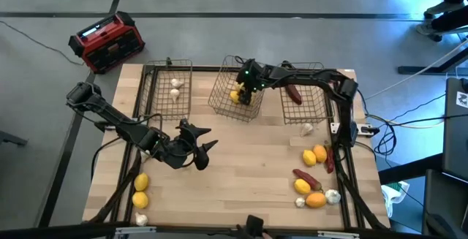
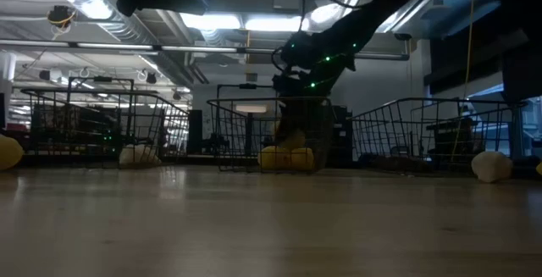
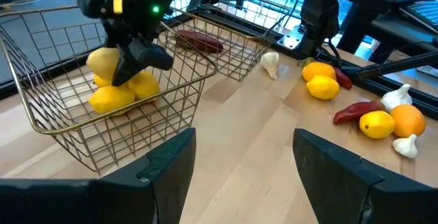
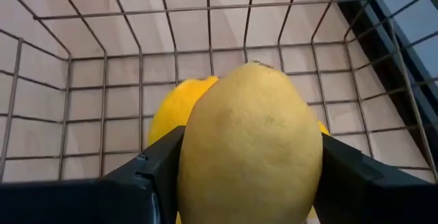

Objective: Sort produce into baskets
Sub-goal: Put the lemon into the middle wire basket

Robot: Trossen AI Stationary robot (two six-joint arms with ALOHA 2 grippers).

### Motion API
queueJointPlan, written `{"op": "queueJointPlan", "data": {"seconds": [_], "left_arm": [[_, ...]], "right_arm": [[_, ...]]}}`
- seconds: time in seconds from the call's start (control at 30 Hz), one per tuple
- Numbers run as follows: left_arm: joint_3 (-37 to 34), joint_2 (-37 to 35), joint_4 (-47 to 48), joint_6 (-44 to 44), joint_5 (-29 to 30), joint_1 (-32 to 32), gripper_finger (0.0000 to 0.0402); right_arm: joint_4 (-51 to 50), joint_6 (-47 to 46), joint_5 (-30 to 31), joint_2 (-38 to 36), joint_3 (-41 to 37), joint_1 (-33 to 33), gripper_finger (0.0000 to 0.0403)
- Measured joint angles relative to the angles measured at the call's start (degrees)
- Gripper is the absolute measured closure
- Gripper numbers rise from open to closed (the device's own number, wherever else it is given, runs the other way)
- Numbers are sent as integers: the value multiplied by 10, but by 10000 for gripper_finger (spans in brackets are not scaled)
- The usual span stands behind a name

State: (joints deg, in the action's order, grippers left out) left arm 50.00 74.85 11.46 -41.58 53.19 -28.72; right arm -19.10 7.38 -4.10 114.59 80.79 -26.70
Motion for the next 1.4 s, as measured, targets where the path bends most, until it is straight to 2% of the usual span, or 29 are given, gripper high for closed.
{"op": "queueJointPlan", "data": {"seconds": [0.2,0.4,0.83,0.93,1.17,1.4], "left_arm": [[0,0,0,0,0,2,160],[0,0,-1,0,0,4,160],[0,0,0,0,0,4,160],[0,0,0,0,0,4,160],[0,0,0,0,0,4,160],[0,0,0,6,0,4,160]], "right_arm": [[11,0,1,13,1,0,168],[26,4,44,14,-1,1,168],[22,-13,42,15,-1,1,164],[22,-25,39,15,-1,0,138],[25,-26,61,13,-2,1,50],[22,-9,53,-49,-4,0,32]]}}
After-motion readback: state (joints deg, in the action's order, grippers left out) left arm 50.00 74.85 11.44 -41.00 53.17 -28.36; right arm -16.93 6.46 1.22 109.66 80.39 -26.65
